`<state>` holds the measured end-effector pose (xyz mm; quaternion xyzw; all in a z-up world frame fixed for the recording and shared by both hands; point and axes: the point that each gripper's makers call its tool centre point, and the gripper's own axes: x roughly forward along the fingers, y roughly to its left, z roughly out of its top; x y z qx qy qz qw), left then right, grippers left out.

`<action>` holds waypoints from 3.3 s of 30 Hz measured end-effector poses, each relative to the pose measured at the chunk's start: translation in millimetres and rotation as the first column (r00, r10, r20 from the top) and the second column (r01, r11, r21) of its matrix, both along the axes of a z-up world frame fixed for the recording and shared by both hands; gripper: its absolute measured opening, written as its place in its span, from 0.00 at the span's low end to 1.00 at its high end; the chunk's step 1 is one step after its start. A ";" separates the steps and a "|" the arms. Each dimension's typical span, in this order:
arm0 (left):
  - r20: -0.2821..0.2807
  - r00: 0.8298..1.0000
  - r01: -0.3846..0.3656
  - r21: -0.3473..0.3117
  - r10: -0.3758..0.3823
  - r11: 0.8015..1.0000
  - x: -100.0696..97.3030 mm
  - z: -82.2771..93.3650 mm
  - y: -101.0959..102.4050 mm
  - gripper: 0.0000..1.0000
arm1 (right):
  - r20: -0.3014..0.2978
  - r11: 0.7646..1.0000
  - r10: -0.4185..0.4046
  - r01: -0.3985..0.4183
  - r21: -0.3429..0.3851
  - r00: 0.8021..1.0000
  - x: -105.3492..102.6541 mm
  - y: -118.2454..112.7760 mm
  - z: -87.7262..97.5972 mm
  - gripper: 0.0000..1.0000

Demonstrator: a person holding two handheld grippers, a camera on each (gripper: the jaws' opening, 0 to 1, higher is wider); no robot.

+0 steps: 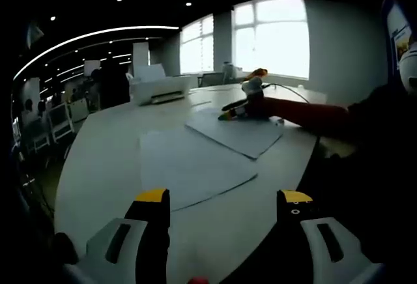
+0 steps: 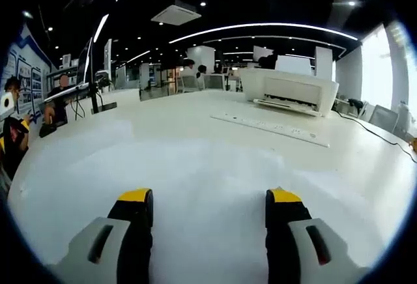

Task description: Organize the stack of printing papers by aligning and flattening the scattered papers on the table

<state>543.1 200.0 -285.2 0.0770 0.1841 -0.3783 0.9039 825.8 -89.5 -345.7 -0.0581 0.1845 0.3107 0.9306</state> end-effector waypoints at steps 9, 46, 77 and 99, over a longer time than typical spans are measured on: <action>0.001 1.000 0.009 0.003 -0.009 1.000 1.2 0.5 -0.4 0.70 | 0.004 1.000 0.025 -0.026 0.004 1.000 -6.2 7.2 1.5 0.52; 0.028 1.000 -0.009 -0.007 0.009 1.000 12.1 8.5 7.8 0.69 | 0.242 0.982 0.160 -0.179 0.062 0.957 -9.8 7.0 67.2 0.11; 0.051 0.998 -0.018 -0.033 0.020 0.999 1.2 8.5 2.9 0.68 | 0.386 0.941 0.159 -0.258 0.221 0.909 -70.2 11.0 146.8 0.10; 0.066 0.997 -0.030 -0.056 0.034 0.998 3.0 15.0 2.0 0.68 | 0.457 0.899 0.197 -0.346 0.269 0.867 -96.5 7.0 185.1 0.10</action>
